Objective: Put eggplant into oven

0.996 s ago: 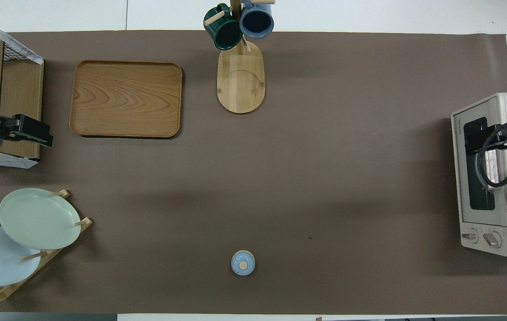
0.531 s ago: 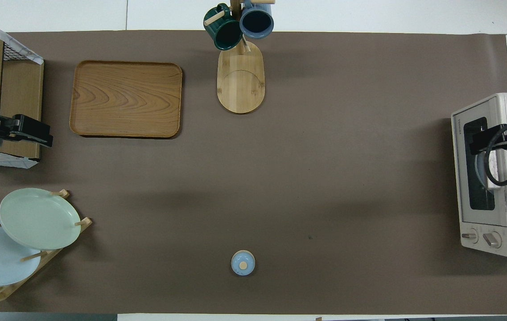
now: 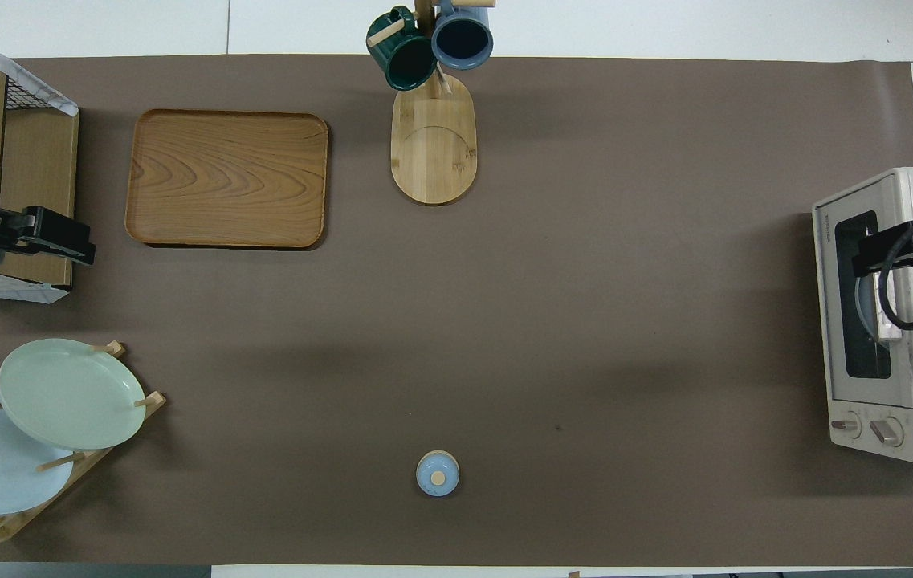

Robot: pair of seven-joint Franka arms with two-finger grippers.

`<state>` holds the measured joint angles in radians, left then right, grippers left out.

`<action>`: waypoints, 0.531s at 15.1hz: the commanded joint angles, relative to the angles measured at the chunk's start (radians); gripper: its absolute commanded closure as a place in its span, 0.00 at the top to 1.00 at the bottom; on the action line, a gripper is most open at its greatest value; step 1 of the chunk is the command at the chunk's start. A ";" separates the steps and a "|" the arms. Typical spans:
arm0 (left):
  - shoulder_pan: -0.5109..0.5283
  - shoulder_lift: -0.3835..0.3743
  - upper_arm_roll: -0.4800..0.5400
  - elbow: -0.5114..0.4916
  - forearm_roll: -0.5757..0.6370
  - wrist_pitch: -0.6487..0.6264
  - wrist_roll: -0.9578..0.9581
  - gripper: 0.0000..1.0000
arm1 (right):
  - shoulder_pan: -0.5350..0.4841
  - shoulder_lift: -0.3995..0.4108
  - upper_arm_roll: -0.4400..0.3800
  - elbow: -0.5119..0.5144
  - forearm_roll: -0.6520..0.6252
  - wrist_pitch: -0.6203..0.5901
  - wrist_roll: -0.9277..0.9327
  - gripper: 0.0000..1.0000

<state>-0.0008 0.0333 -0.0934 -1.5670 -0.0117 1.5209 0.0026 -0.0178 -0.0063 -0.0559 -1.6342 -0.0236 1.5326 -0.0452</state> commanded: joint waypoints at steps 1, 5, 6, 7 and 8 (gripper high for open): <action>0.015 -0.010 -0.012 -0.010 0.019 -0.010 0.007 1.00 | 0.009 -0.012 -0.016 -0.018 0.022 0.018 0.022 1.00; 0.015 -0.010 -0.012 -0.010 0.019 -0.010 0.007 1.00 | -0.004 0.005 -0.013 0.029 0.024 -0.006 0.024 1.00; 0.015 -0.010 -0.012 -0.010 0.019 -0.010 0.007 1.00 | -0.004 0.008 -0.013 0.042 0.024 -0.017 0.024 1.00; 0.015 -0.009 -0.012 -0.010 0.019 -0.010 0.007 1.00 | -0.002 0.008 -0.018 0.042 0.024 -0.014 0.022 1.00; 0.015 -0.010 -0.012 -0.010 0.019 -0.010 0.007 1.00 | -0.001 0.009 -0.019 0.037 0.024 -0.011 0.022 1.00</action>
<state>-0.0008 0.0333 -0.0934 -1.5670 -0.0117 1.5208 0.0026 -0.0168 -0.0058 -0.0678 -1.6136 -0.0236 1.5318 -0.0359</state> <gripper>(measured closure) 0.000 0.000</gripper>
